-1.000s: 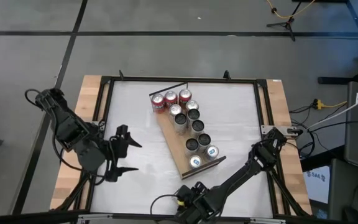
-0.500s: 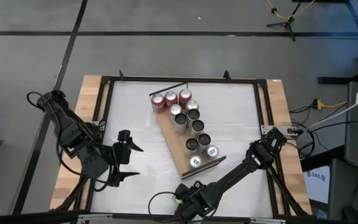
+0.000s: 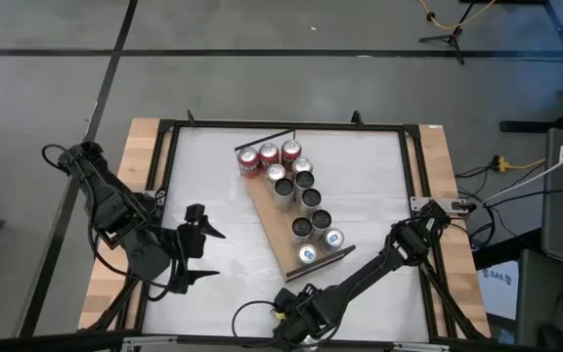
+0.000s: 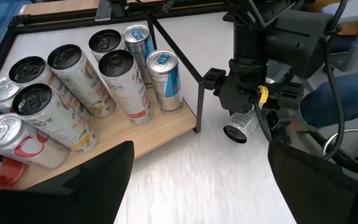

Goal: Place canned beverage on shelf
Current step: Align the yellow soda can with the other yellow soda can

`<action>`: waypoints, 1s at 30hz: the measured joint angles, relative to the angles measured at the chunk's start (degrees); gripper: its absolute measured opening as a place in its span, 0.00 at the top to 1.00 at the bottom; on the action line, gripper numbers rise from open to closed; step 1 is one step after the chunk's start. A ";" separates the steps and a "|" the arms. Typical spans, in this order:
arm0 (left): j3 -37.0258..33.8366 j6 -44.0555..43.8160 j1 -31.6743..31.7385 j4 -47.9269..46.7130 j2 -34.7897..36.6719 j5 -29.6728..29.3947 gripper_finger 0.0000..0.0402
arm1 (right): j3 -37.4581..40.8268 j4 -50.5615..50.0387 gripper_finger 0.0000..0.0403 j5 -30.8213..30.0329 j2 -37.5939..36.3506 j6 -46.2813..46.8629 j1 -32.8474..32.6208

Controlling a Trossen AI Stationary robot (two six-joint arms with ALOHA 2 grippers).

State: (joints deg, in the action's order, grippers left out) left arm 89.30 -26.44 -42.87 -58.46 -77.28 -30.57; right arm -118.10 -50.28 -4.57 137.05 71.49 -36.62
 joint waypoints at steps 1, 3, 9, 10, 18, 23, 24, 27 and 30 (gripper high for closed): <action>0.00 0.00 -0.02 0.00 0.00 0.00 0.10 | -0.06 0.17 0.29 0.44 0.24 -0.01 0.13; 0.00 0.00 -0.02 0.00 0.00 -0.02 0.10 | -0.07 0.43 0.30 1.69 0.41 -0.01 0.31; 0.00 0.02 -0.02 0.00 0.02 -0.07 0.10 | -0.07 1.04 0.39 -0.46 0.75 -0.16 0.68; 0.00 0.02 -0.02 0.00 0.02 -0.07 0.10 | -0.07 1.17 0.40 -1.19 0.79 -0.16 0.68; -0.02 0.02 -0.04 -0.92 0.87 -0.04 0.10 | -0.39 3.34 0.39 -5.39 1.04 -1.76 0.76; -0.04 -2.10 -0.87 -4.37 3.59 -0.11 0.10 | -2.00 3.36 0.40 -8.91 1.39 -3.44 0.81; -0.04 -2.98 -1.18 -5.43 4.22 -0.10 0.10 | -2.28 3.48 0.40 -9.56 1.42 -4.15 0.81; -0.04 -6.54 -2.37 -9.43 6.10 -0.11 0.10 | -2.90 3.62 0.40 -11.21 1.42 -5.09 0.83; -0.04 -10.58 -3.69 -13.76 7.41 -0.10 0.10 | -2.91 3.79 0.40 -12.87 1.42 -4.94 0.83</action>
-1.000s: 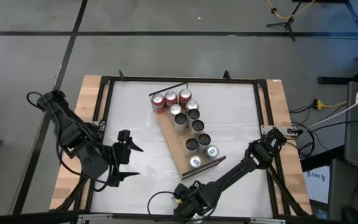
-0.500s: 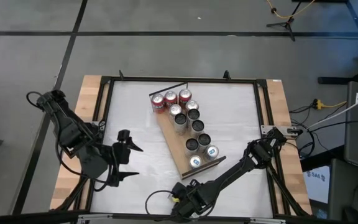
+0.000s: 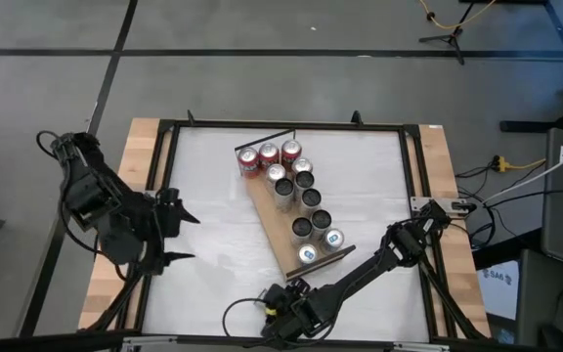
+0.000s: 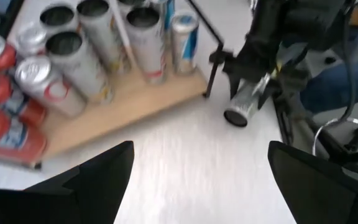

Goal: Place canned beverage on shelf
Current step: Align the yellow soda can with the other yellow soda can

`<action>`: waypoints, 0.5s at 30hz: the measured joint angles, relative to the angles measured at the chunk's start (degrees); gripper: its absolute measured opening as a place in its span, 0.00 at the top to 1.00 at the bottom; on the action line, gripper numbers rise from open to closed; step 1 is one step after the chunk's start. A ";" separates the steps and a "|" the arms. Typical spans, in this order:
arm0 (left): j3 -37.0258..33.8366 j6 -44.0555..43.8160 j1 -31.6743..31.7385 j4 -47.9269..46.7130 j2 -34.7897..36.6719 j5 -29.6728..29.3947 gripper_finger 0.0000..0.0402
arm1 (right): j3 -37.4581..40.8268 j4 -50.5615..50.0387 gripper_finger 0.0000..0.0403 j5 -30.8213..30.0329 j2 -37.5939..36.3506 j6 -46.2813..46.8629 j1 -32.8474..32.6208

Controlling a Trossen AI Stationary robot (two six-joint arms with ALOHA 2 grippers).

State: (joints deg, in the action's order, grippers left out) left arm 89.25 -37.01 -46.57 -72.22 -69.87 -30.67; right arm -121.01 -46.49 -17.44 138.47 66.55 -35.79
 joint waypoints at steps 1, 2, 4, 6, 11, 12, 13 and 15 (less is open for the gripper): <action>0.00 -1.14 -0.42 -1.45 0.22 0.02 0.10 | 0.00 0.17 0.40 -0.67 0.00 0.04 0.00; 0.00 -2.41 -0.93 -2.97 0.28 0.03 0.10 | -0.05 0.51 0.40 -1.34 0.00 0.00 -0.01; 0.00 -5.02 -2.01 -5.70 0.29 0.02 0.10 | -0.17 1.86 0.40 -3.11 0.00 -0.04 0.00; -0.12 -7.12 -3.52 -7.70 0.12 0.01 0.10 | -0.17 3.19 0.40 -4.75 0.00 -0.56 -0.02; -5.76 -10.90 -7.63 -6.19 -0.13 0.11 0.10 | -0.17 6.77 0.39 -7.16 -0.09 -3.04 0.36; -7.81 -11.96 -8.40 -5.05 -0.13 0.07 0.10 | -0.17 7.22 0.40 -7.49 -0.09 -3.41 0.42; -10.01 -12.99 -9.20 -3.58 -0.13 0.07 0.10 | -0.17 7.55 0.40 -7.61 -0.09 -3.57 0.45; -15.14 -14.94 -10.83 0.60 -0.15 0.10 0.10 | -0.17 8.01 0.40 -8.22 -0.11 -3.63 0.52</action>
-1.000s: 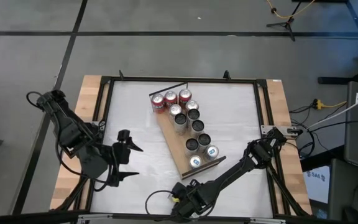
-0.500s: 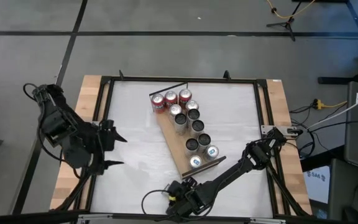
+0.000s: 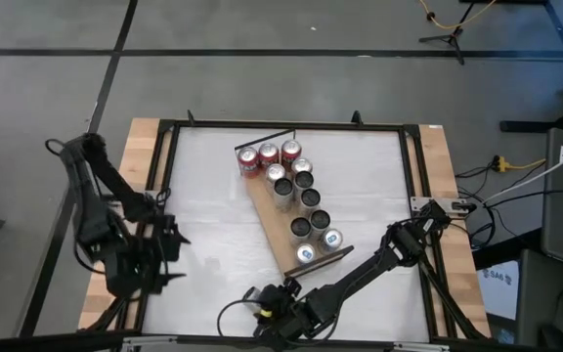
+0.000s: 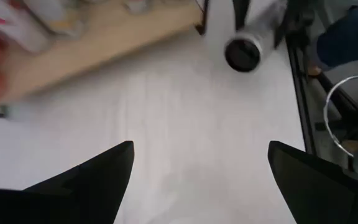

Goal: Place canned beverage on shelf
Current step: Align the yellow soda can with the other yellow soda can

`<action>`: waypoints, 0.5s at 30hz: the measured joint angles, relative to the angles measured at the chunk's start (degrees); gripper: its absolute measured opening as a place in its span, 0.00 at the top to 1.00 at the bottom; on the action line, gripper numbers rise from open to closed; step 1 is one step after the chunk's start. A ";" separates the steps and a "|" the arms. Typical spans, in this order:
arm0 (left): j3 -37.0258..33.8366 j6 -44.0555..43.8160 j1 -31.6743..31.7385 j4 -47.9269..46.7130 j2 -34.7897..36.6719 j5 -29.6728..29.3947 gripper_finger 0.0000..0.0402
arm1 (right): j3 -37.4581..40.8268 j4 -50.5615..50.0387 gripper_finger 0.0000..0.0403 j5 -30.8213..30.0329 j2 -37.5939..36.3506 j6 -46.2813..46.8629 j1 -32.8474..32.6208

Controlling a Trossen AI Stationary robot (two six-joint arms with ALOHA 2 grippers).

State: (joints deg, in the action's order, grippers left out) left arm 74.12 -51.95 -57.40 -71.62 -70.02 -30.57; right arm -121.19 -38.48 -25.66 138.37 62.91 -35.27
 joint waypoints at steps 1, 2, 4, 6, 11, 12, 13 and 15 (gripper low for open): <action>-2.68 -0.67 -0.69 2.85 0.00 -0.02 0.10 | 0.00 0.04 0.40 -0.53 -0.02 -0.13 -0.02; -5.34 -1.11 -1.27 6.36 -0.02 -0.12 0.10 | 0.00 0.10 0.40 -0.85 -0.07 -0.41 -0.04; -10.60 -1.31 -1.87 14.22 -0.04 -0.09 0.10 | 0.00 0.54 0.40 -0.95 -0.09 -1.22 -0.04; -15.38 -0.25 -1.93 22.53 -0.04 -0.13 0.10 | 0.00 1.51 0.39 -1.10 -0.09 -1.73 -0.06; -25.44 3.35 -1.62 44.09 -0.04 -0.45 0.10 | 0.00 1.72 0.40 -1.34 -0.15 -3.10 -0.02; -27.21 4.24 -1.33 48.43 -0.04 -0.35 0.10 | 0.00 1.70 0.40 -1.34 -0.15 -3.16 -0.02; -28.92 4.99 -1.06 52.54 -0.04 -0.41 0.10 | 0.00 1.69 0.40 -1.31 -0.15 -3.17 -0.02; -31.81 6.43 -0.58 59.49 -0.04 -0.53 0.10 | 0.00 1.65 0.39 -1.13 -0.17 -3.18 -0.02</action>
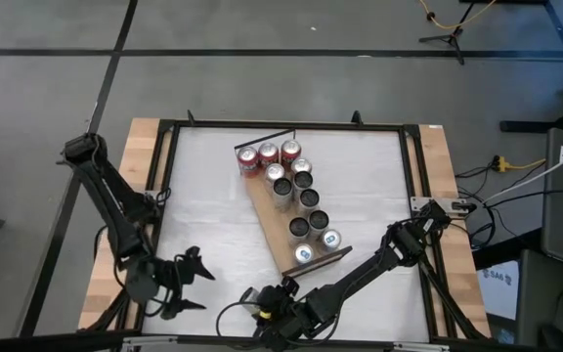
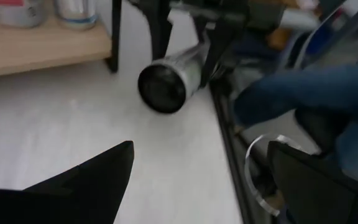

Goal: Place canned beverage on shelf
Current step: Align the yellow soda can with the other yellow soda can

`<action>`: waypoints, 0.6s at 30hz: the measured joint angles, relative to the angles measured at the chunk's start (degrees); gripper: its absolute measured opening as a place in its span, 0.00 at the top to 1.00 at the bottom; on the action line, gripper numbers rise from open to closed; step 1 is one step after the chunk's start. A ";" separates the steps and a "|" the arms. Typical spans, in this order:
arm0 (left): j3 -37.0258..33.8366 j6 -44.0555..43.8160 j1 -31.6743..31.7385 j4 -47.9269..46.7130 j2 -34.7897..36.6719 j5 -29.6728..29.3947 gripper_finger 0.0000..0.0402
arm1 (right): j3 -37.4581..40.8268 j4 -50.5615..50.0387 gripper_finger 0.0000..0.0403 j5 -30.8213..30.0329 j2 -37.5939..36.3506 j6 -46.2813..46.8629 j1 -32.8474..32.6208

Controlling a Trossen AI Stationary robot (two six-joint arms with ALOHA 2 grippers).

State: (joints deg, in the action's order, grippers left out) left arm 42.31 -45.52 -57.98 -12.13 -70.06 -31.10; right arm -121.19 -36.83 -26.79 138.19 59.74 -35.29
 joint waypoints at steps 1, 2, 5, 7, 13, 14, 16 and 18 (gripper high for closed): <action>-1.20 0.63 0.30 2.95 0.00 -0.02 0.10 | 0.00 -0.05 0.39 0.17 -0.02 -0.02 0.00; -2.25 0.99 0.72 5.89 0.00 -0.03 0.10 | 0.00 -0.08 0.39 0.25 -0.02 -0.03 0.01; -4.98 1.26 1.85 11.97 0.00 -1.25 0.10 | -0.02 -0.08 0.40 0.30 -0.03 -0.06 0.02; -6.28 2.68 2.53 15.37 -0.04 -2.70 0.10 | -0.02 -0.10 0.40 0.33 -0.04 -0.06 0.02; -8.55 8.27 4.61 23.13 -0.11 -3.23 0.10 | -0.02 -0.10 0.39 0.40 -0.04 -0.08 0.02; -8.55 8.95 4.86 23.58 -0.11 -3.29 0.10 | -0.03 -0.10 0.39 0.41 -0.04 -0.08 0.02; -8.60 10.19 5.27 24.27 -0.11 -3.86 0.10 | -0.04 -0.10 0.39 0.42 -0.04 -0.08 0.02; -8.60 10.38 5.68 24.76 -0.11 -5.03 0.10 | -0.04 -0.10 0.39 0.44 -0.04 -0.08 0.04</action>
State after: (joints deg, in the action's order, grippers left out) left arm 33.71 -35.14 -52.30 12.63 -70.17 -36.14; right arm -121.23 -36.93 -26.35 138.15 59.66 -35.25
